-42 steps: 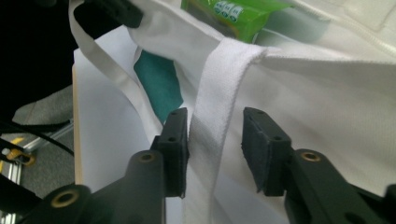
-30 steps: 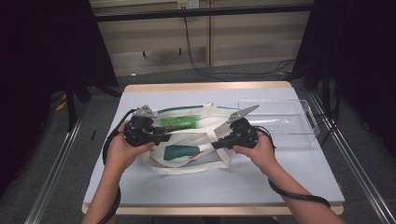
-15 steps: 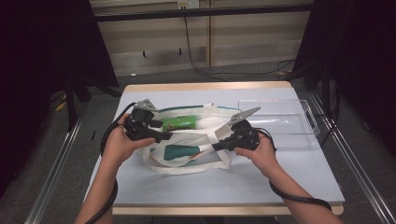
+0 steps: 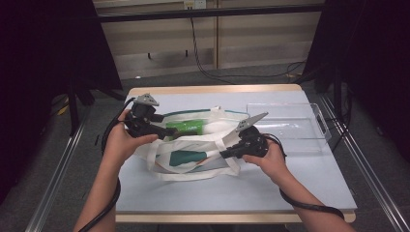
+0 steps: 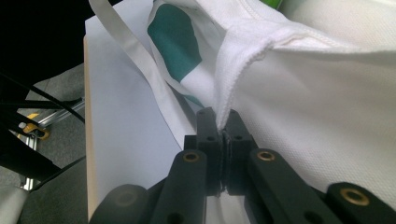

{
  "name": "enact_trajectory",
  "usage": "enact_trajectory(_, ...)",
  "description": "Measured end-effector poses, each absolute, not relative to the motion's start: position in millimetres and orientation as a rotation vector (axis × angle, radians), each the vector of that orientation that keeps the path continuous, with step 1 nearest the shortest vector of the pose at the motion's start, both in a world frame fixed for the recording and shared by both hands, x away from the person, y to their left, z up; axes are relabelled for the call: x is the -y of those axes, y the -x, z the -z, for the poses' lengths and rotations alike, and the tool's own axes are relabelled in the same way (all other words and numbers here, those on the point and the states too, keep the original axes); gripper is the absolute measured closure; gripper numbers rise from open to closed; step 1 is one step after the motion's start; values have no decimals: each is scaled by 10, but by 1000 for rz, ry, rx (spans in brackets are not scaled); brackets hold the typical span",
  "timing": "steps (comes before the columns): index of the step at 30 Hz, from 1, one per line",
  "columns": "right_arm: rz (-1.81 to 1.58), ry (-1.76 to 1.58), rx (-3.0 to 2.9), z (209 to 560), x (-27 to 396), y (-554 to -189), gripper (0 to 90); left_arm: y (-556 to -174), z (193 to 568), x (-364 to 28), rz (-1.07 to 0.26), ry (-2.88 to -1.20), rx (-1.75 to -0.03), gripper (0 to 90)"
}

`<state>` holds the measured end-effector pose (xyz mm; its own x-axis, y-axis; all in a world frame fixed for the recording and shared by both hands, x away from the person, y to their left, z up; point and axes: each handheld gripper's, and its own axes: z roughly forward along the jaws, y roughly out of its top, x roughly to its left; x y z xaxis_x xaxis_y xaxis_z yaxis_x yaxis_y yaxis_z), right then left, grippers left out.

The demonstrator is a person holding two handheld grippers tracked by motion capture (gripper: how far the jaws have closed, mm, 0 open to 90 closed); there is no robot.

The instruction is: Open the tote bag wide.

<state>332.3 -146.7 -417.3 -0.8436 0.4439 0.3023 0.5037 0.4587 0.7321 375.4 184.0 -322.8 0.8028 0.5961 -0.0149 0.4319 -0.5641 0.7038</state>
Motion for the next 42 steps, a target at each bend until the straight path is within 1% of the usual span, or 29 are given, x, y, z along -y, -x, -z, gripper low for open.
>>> enact_trajectory(2,1350,847,2631,4172,1467,-3319,874,-3794,3215,-1844,-330,-2268,-755,307)
enact_trajectory(5,1337,839,2634,4186,1465,-3310,874,-3905,3213,-1875,-312,-2249,-764,314)
enact_trajectory(8,1339,831,2623,4193,1473,-3317,874,-4001,3209,-1889,-368,-2277,-755,317)
enact_trajectory(10,1341,826,2623,4191,1478,-3329,874,-4050,3198,-1897,-352,-2256,-767,318)
enact_trajectory(13,1343,813,2626,4177,1484,-3334,874,-4108,3199,-1903,-383,-2250,-783,319)
enact_trajectory(17,1342,813,2631,4182,1484,-3324,874,-4185,3257,-1929,-360,-2254,-802,325)
enact_trajectory(20,1353,809,2627,4203,1485,-3329,874,-4224,3318,-1949,-354,-2257,-828,347)
enact_trajectory(22,1346,811,2625,4214,1484,-3331,874,-4244,3355,-1946,-334,-2265,-836,390)
enact_trajectory(24,1353,808,2625,4219,1481,-3332,875,-4252,3384,-1928,-339,-2291,-843,408)
enact_trajectory(25,1352,813,2620,4217,1479,-3329,874,-4258,3399,-1927,-319,-2297,-844,451)
enact_trajectory(27,1360,817,2614,4217,1479,-3325,874,-4263,3422,-1923,-317,-2325,-846,485)
enact_trajectory(28,1364,813,2618,4221,1478,-3322,874,-4262,3440,-1914,-278,-2329,-850,530)
enact_trajectory(29,1369,809,2619,4226,1477,-3319,874,-4262,3454,-1905,-283,-2337,-855,563)
enact_trajectory(30,1365,815,2619,4229,1477,-3313,874,-4269,3462,-1907,-276,-2356,-851,578)
enact_trajectory(32,1369,819,2619,4227,1481,-3306,874,-4275,3475,-1903,-244,-2366,-869,655)
enact_trajectory(33,1370,825,2619,4222,1485,-3301,874,-4270,3487,-1888,-254,-2352,-881,661)
enact_trajectory(35,1373,839,2618,4214,1489,-3297,874,-4266,3489,-1877,-244,-2374,-862,742)
enact_trajectory(37,1373,840,2621,4212,1487,-3299,874,-4263,3477,-1875,-235,-2392,-844,796)
enact_trajectory(38,1373,840,2621,4211,1486,-3301,874,-4259,3480,-1875,-236,-2368,-867,816)
enact_trajectory(42,1366,836,2617,4207,1484,-3307,874,-4280,3449,-1922,-224,-2353,-873,829)
